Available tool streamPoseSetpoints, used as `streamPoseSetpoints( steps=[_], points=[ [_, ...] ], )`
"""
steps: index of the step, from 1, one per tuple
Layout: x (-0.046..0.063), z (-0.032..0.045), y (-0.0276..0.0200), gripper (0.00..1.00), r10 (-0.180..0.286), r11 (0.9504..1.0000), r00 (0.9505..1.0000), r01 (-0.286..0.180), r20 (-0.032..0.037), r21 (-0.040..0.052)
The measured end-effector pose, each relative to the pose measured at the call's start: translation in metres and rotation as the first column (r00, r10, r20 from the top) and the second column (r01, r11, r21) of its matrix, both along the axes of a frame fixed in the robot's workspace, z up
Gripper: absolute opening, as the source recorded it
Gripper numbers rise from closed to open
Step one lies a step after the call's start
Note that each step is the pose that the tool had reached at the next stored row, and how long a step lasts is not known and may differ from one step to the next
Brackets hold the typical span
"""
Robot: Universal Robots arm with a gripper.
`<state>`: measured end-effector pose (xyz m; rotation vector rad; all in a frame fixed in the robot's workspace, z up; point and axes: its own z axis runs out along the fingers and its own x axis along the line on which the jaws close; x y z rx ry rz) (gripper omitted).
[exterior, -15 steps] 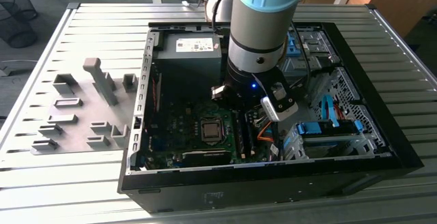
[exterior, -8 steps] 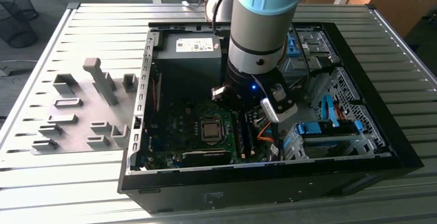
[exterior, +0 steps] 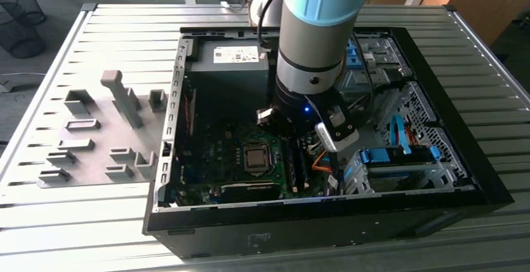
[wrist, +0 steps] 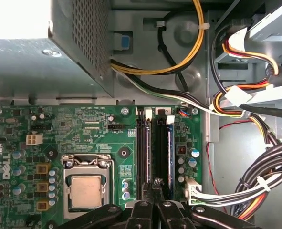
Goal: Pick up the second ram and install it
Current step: 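Press down the second ram until it locks into place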
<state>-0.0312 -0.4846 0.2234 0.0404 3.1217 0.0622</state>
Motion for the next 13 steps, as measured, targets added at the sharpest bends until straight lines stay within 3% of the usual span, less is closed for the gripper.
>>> streamPoseSetpoints(
  steps=[9, 13],
  points=[
    [0.0002, -0.0088, 0.0, 0.11, 0.0, 1.0, 1.0, 0.0, -0.0015, -0.0012],
    [0.0002, -0.0081, 0.0001, 0.11, 0.0, 1.0, 1.0, 0.0, -0.0014, -0.0002]
  ],
)
